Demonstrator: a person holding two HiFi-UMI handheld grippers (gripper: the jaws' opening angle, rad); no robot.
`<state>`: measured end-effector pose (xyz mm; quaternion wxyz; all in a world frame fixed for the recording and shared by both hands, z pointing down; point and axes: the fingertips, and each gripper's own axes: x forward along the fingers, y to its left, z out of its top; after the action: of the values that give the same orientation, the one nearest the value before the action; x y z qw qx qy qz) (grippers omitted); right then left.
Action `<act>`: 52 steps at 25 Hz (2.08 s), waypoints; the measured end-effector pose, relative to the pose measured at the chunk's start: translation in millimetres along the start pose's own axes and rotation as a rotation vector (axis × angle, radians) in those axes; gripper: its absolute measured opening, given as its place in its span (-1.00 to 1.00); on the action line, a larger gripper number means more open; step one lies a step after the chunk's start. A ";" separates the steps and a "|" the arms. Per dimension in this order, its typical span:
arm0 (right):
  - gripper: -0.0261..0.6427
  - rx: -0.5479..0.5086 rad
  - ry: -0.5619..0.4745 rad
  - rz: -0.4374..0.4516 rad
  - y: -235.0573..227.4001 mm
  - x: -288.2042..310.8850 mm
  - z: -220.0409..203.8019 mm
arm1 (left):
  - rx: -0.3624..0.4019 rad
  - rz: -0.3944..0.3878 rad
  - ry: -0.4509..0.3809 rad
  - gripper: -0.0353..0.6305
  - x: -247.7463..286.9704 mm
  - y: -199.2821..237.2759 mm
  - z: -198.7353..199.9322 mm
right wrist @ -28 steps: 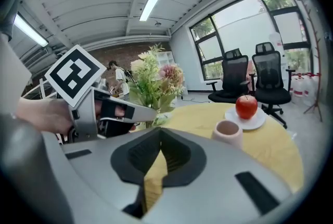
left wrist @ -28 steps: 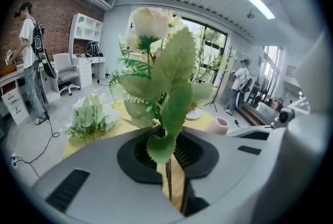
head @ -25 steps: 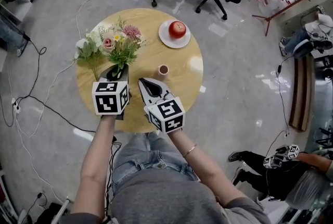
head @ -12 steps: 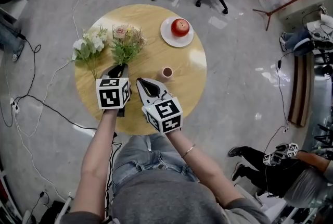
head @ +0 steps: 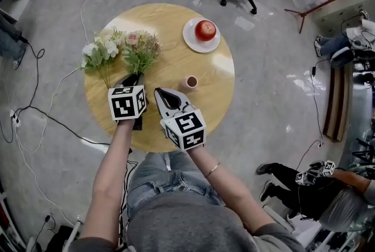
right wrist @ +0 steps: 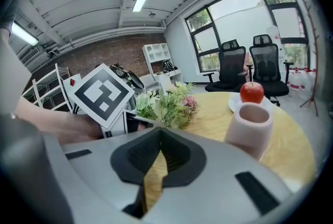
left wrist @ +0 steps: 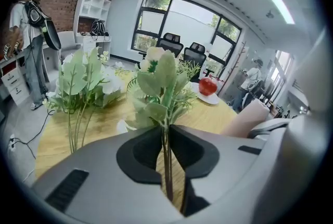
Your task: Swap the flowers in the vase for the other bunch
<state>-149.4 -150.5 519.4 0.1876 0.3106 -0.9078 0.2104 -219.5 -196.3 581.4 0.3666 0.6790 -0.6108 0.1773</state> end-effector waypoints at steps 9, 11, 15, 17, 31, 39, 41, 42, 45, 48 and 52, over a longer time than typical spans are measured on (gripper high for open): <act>-0.89 -0.008 0.003 -0.005 -1.4 -5.7 2.1 | -0.050 -0.012 0.002 -0.43 -3.8 -5.1 0.3; -0.89 -0.014 0.001 0.001 0.8 -6.5 3.0 | -0.061 -0.010 -0.021 -0.41 -12.7 -5.1 3.2; -0.89 -0.027 -0.005 0.030 6.5 -5.3 5.1 | -0.080 0.004 -0.082 -0.41 -37.2 -0.8 11.3; -0.89 -0.035 -0.007 0.050 11.6 -2.8 7.7 | -0.084 0.020 -0.111 -0.41 -50.5 6.3 16.3; -0.89 -0.127 0.009 0.200 79.7 28.2 12.1 | -0.184 0.186 -0.180 -0.41 -115.4 94.3 -6.6; -0.89 -0.143 0.042 0.220 87.7 50.3 11.6 | -0.239 0.161 -0.178 -0.34 -104.1 111.6 -10.9; -0.89 -0.140 0.049 0.218 85.8 54.8 11.2 | -0.253 0.152 -0.169 -0.33 -96.6 115.7 -10.6; -0.89 -0.137 0.052 0.217 84.6 56.7 11.2 | -0.258 0.147 -0.163 -0.33 -92.8 117.6 -10.3; -0.89 -0.128 0.057 0.211 80.2 63.7 12.4 | -0.249 0.138 -0.134 -0.30 -80.2 123.6 -8.3; -0.89 -0.119 0.064 0.210 76.1 71.4 10.9 | -0.240 0.132 -0.105 -0.30 -66.6 129.6 -7.9; -0.89 -0.103 0.077 0.212 73.5 75.5 6.6 | -0.254 0.102 -0.062 -0.28 -49.9 131.6 -10.8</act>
<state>-253.7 -137.6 529.9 0.2148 0.1945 -0.9373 0.1938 -353.1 -151.7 591.3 0.4212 0.6004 -0.6730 0.0958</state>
